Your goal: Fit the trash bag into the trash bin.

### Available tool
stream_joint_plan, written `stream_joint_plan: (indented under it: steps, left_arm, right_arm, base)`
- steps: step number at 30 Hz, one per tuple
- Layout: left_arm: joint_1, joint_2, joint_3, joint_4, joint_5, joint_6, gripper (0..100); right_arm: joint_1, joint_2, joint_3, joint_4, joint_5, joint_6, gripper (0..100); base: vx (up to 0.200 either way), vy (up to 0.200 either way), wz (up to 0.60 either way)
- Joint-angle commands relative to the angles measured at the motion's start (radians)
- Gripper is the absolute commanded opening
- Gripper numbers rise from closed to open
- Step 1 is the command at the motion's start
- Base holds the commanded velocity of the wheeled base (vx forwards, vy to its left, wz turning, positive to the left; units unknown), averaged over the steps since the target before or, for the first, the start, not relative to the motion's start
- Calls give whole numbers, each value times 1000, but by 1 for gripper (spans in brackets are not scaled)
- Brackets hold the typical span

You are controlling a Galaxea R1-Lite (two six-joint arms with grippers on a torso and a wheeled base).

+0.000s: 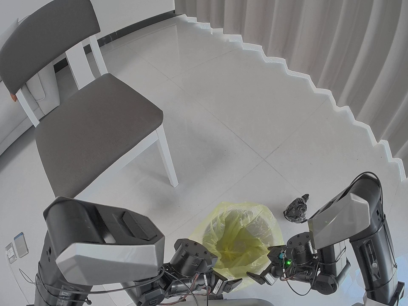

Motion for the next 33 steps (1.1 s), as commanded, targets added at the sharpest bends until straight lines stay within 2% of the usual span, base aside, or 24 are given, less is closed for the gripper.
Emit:
stream_joint_plan:
  steps: [1,4,8,17,28,33]
  left_arm:
    - [6,-79,15,-3,0,-39,100]
    - [15,-193,57,10,-9,-86,100]
    - [52,-246,66,11,-27,-93,100]
    - [188,-110,-8,-32,-18,-82,100]
    - [262,-6,-60,-59,-15,-76,100]
    - [268,16,-78,-61,-17,-71,100]
  right_arm:
    - [0,-18,3,-18,0,13,100]
    - [-3,-46,20,-18,0,18,100]
    - [-4,-78,18,-18,0,18,100]
    - [-4,-135,41,-18,-7,16,100]
    - [-6,-228,64,-18,-14,16,100]
    - [-47,-268,55,-16,-14,15,100]
  base:
    - [0,0,0]
    - [0,0,0]
    - [0,0,0]
    - [0,0,0]
    - [0,0,0]
    - [0,0,0]
